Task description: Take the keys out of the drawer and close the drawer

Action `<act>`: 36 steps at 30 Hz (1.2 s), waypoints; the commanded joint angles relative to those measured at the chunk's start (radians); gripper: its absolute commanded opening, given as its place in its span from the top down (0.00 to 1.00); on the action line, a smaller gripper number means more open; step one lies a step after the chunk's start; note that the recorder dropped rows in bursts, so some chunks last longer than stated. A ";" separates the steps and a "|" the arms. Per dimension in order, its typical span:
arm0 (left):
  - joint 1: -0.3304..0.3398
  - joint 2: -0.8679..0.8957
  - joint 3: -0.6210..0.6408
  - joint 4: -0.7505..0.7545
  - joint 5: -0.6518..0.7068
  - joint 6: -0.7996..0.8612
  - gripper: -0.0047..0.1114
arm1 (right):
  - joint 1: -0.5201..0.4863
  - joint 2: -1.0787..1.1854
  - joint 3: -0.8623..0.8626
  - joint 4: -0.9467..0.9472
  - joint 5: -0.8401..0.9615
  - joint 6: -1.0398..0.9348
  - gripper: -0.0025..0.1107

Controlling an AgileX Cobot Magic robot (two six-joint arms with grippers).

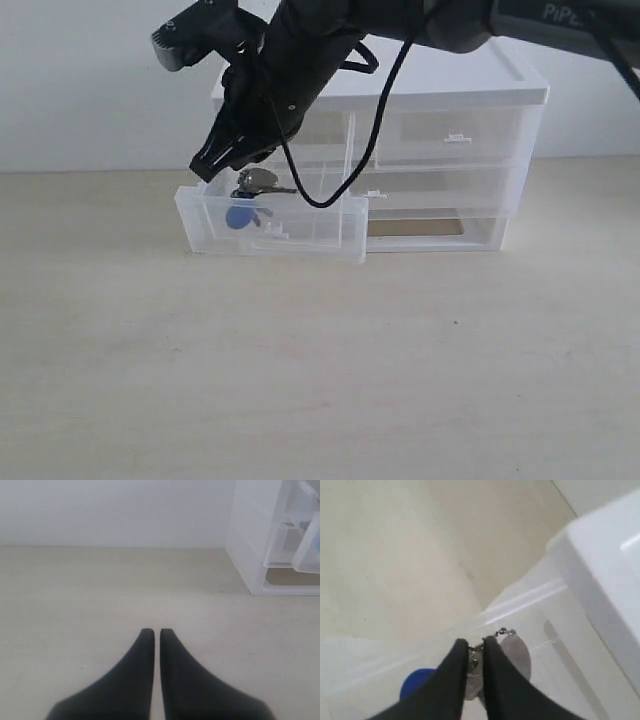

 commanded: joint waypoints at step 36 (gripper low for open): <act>0.003 -0.003 0.003 -0.007 0.001 0.003 0.92 | -0.053 -0.010 0.002 -0.137 0.089 0.162 0.83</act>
